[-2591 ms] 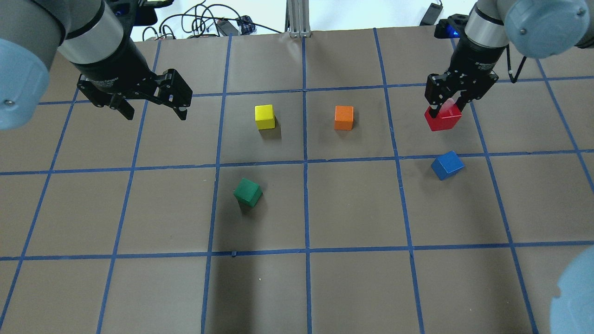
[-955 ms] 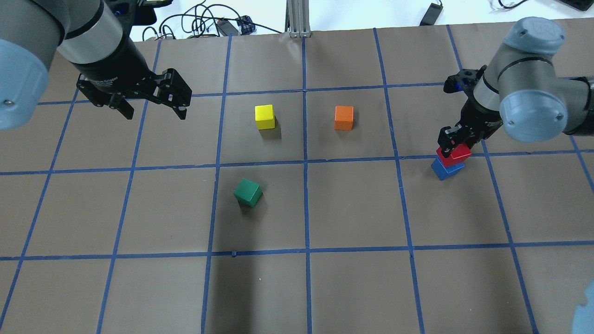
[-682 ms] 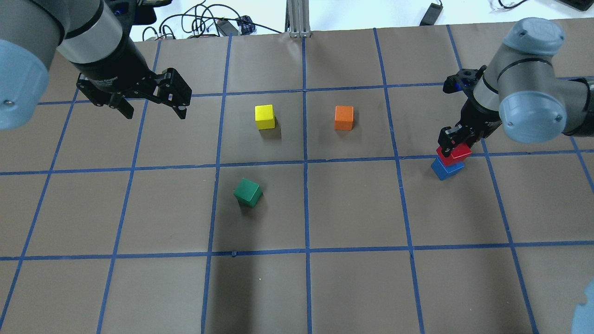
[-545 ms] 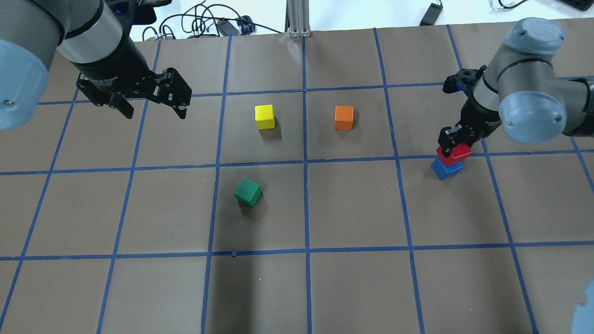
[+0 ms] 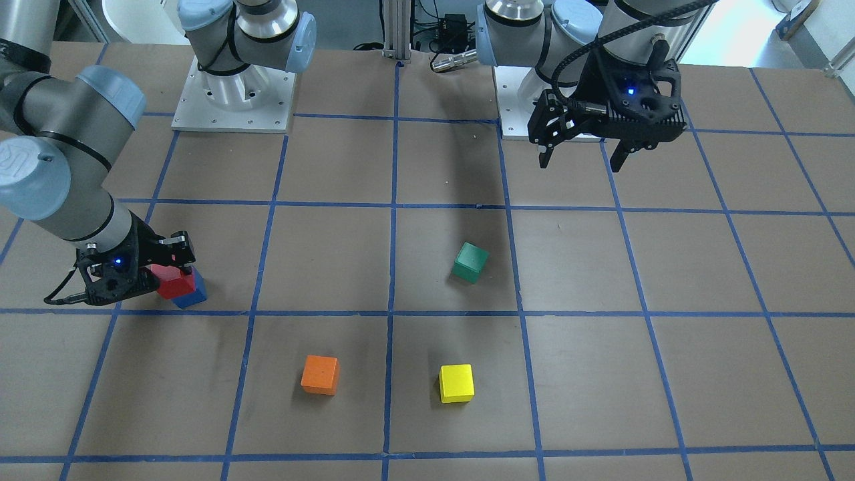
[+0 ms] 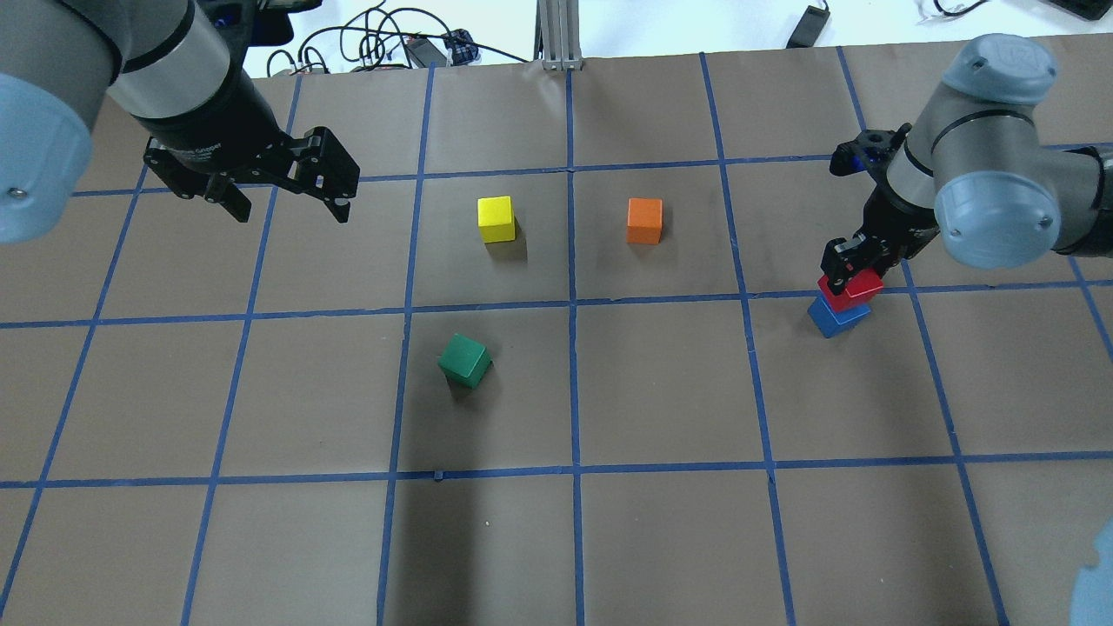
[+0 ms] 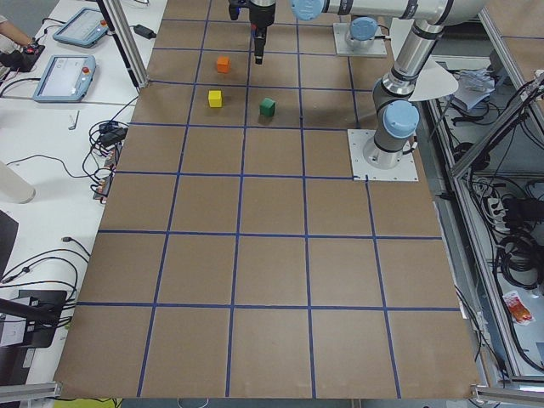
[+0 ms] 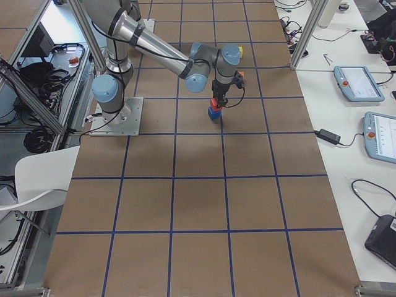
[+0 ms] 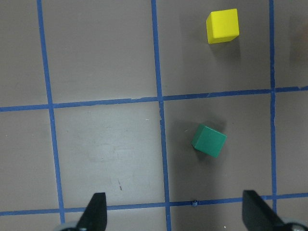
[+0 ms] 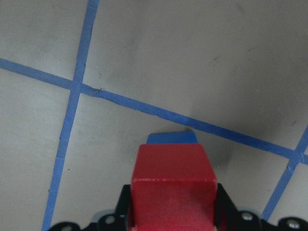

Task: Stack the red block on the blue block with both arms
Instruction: 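Lower the red cube onto the blue cube with the right gripper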

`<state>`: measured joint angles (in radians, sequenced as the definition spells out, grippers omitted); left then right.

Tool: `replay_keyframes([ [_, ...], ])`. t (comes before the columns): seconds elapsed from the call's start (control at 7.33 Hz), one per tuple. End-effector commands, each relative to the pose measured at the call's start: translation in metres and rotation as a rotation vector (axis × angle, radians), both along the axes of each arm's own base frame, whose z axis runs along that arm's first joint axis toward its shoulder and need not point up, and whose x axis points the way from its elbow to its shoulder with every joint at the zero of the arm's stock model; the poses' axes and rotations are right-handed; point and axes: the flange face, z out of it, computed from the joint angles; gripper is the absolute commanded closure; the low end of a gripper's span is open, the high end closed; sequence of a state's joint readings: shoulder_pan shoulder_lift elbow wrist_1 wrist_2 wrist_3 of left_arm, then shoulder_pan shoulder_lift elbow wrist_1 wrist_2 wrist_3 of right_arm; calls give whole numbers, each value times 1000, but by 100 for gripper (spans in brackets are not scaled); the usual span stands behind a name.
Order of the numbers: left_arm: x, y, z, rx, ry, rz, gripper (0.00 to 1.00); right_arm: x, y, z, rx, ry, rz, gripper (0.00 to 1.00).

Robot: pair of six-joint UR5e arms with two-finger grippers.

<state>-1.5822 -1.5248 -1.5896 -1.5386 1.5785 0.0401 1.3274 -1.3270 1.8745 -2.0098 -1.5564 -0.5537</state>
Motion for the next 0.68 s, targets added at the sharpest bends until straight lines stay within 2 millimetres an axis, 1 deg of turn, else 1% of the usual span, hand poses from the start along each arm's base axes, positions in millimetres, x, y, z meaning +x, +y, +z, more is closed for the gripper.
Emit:
replay_keyframes([
  [0.0, 0, 0, -1, 1, 0, 1, 0, 0, 0, -1, 1, 0, 0, 97],
  [0.14, 0, 0, 0, 0, 0, 1, 0, 0, 0, -2, 2, 0, 0, 90],
  [0.41, 0, 0, 0, 0, 0, 1, 0, 0, 0, -3, 5, -1, 0, 66],
  [0.55, 1, 0, 0, 0, 0, 2, 0, -1, -1, -3, 4, 0, -2, 52],
])
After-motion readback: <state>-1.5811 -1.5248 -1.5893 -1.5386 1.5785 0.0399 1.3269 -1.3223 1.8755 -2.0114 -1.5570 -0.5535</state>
